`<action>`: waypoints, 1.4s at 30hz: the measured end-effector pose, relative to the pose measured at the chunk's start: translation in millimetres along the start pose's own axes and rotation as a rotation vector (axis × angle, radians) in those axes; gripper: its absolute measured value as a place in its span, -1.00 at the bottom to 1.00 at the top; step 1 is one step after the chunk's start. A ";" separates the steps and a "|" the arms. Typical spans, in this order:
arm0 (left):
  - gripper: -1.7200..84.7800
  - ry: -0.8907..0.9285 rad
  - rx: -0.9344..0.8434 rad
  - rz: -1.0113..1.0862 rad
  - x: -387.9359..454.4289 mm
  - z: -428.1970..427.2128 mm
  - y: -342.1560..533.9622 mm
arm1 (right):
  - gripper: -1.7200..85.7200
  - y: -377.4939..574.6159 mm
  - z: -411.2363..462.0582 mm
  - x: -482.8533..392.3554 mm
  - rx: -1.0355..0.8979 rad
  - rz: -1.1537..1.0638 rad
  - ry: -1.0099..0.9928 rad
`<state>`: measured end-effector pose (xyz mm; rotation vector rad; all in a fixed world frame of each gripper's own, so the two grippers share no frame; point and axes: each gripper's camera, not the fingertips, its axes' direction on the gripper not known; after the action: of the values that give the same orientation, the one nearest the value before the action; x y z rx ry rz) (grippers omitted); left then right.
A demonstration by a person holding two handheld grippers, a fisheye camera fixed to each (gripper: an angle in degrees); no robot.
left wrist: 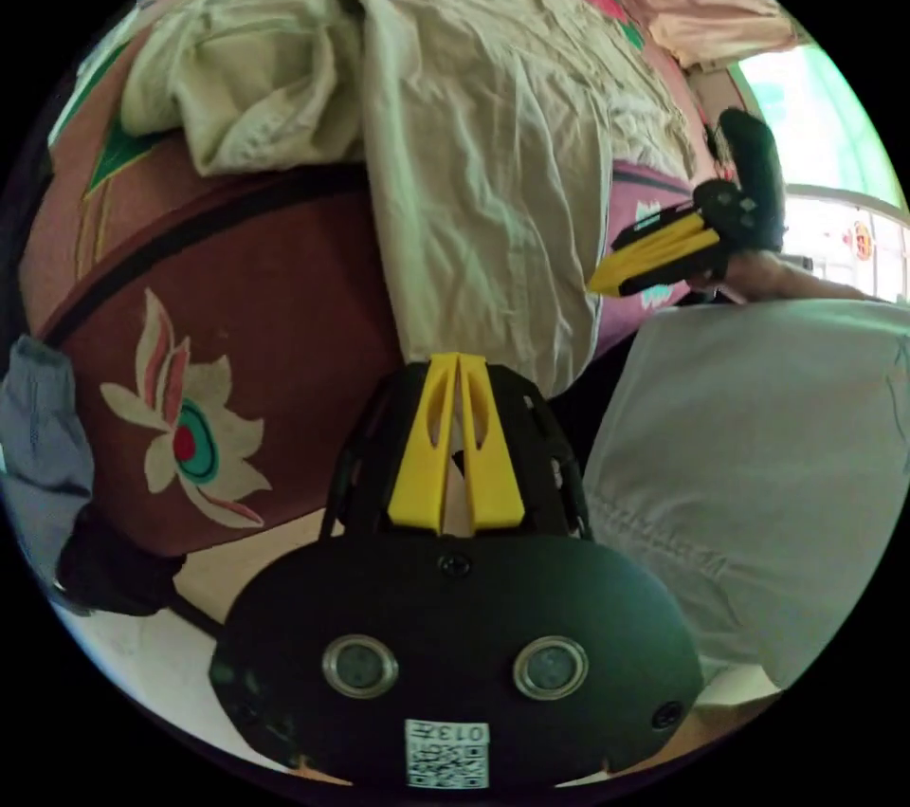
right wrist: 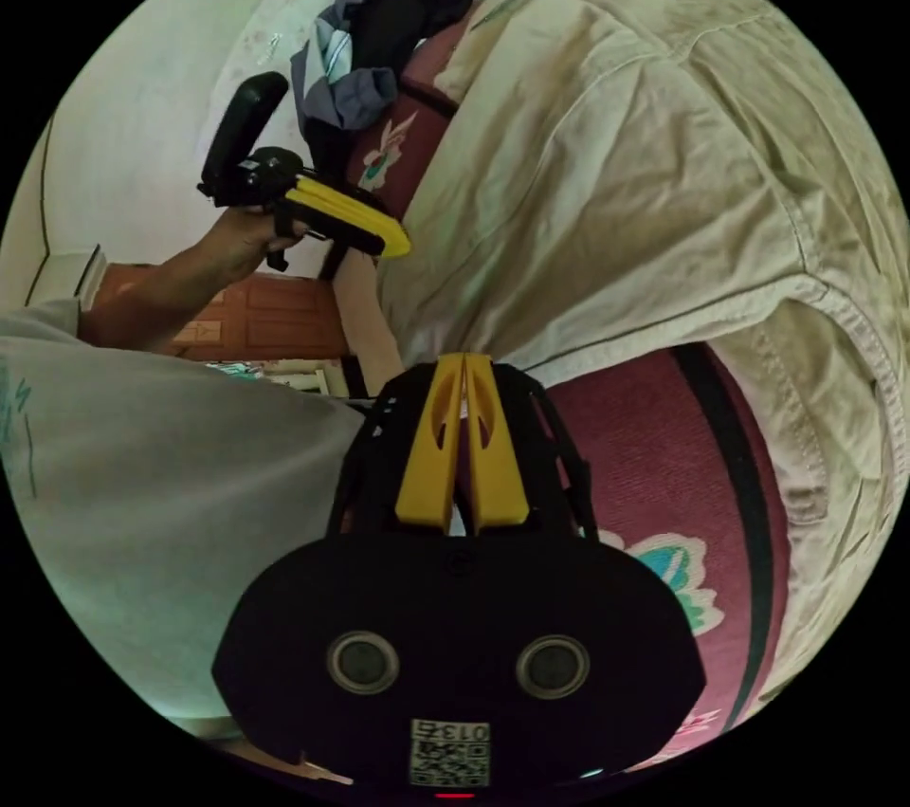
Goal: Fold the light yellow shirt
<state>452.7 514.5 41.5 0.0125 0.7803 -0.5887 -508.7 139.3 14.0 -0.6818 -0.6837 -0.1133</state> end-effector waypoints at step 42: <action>-0.96 0.470 1.006 -0.291 -127.2 -304.7 -56.1 | -0.72 -17.2 -202.6 246.0 1.253 0.517 -0.926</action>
<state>152.7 598.1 -81.7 1.0053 0.8693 -1.2338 -212.2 30.6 59.7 0.3893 -1.2292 1.0966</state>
